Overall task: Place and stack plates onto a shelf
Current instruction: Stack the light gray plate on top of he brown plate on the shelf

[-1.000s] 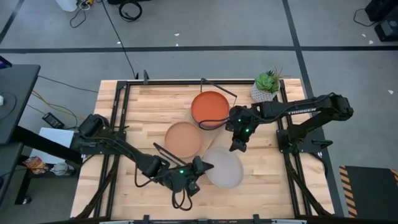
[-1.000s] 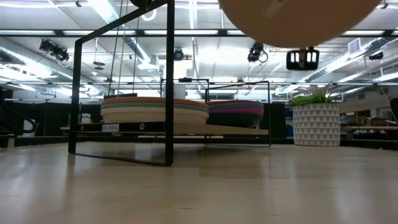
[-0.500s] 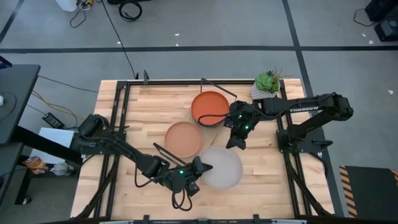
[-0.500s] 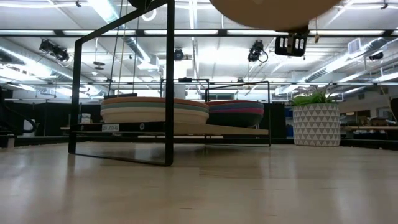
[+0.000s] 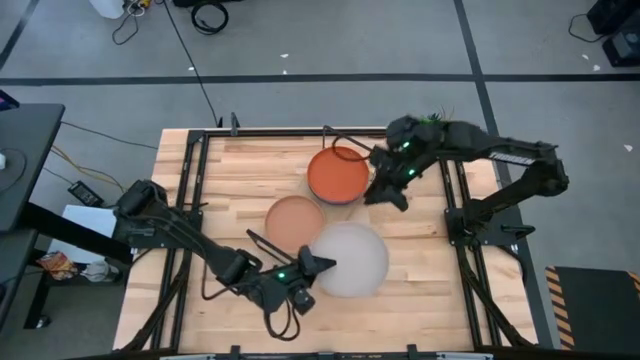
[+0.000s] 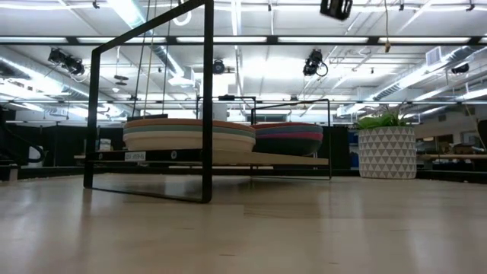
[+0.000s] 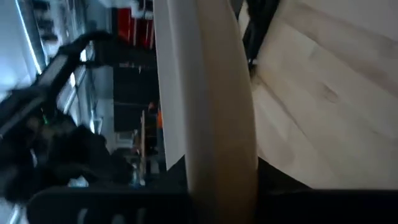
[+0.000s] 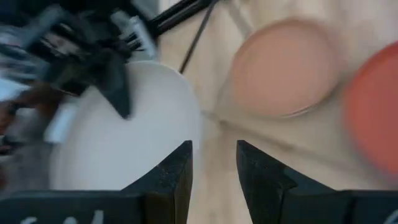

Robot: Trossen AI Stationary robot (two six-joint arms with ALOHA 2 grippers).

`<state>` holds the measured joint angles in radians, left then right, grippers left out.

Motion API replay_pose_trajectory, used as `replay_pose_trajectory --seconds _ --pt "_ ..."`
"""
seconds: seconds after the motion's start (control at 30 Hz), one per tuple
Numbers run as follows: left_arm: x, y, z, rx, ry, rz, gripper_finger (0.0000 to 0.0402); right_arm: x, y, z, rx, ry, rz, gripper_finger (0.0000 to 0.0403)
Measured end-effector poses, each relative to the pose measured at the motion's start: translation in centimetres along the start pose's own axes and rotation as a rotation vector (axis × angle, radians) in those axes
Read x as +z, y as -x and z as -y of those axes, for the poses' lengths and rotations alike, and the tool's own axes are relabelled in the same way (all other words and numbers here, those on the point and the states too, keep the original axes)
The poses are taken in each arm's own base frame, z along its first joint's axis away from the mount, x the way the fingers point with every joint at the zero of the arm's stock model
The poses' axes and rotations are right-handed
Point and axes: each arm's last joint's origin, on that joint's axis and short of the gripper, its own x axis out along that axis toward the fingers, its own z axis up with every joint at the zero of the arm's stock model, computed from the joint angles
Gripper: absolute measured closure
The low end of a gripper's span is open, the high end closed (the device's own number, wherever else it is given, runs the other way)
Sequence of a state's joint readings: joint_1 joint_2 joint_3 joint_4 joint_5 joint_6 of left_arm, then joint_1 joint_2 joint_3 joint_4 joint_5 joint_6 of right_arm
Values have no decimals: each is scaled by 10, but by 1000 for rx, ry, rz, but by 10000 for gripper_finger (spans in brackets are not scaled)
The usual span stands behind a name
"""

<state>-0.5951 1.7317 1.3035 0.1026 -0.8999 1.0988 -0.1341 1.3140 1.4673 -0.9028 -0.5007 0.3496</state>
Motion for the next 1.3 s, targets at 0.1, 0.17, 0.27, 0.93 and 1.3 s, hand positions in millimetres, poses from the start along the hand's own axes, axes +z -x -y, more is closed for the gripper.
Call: replay_pose_trajectory --seconds 0.1,0.17,0.27,0.93,1.3 --pt "0 9 -13 12 79 -45 349 5 23 -14 -145 155 61 273" --pt "-1 14 -19 26 130 -104 349 2 29 -25 -236 288 65 273" --pt "-7 16 -30 38 205 -196 347 -5 30 -40 -321 486 76 273" --pt "-47 9 -36 -60 437 -440 346 -74 -74 -92 -689 1499 162 269" --pt "-50 7 -36 -64 454 -457 345 -78 -99 -87 -773 1546 102 155"
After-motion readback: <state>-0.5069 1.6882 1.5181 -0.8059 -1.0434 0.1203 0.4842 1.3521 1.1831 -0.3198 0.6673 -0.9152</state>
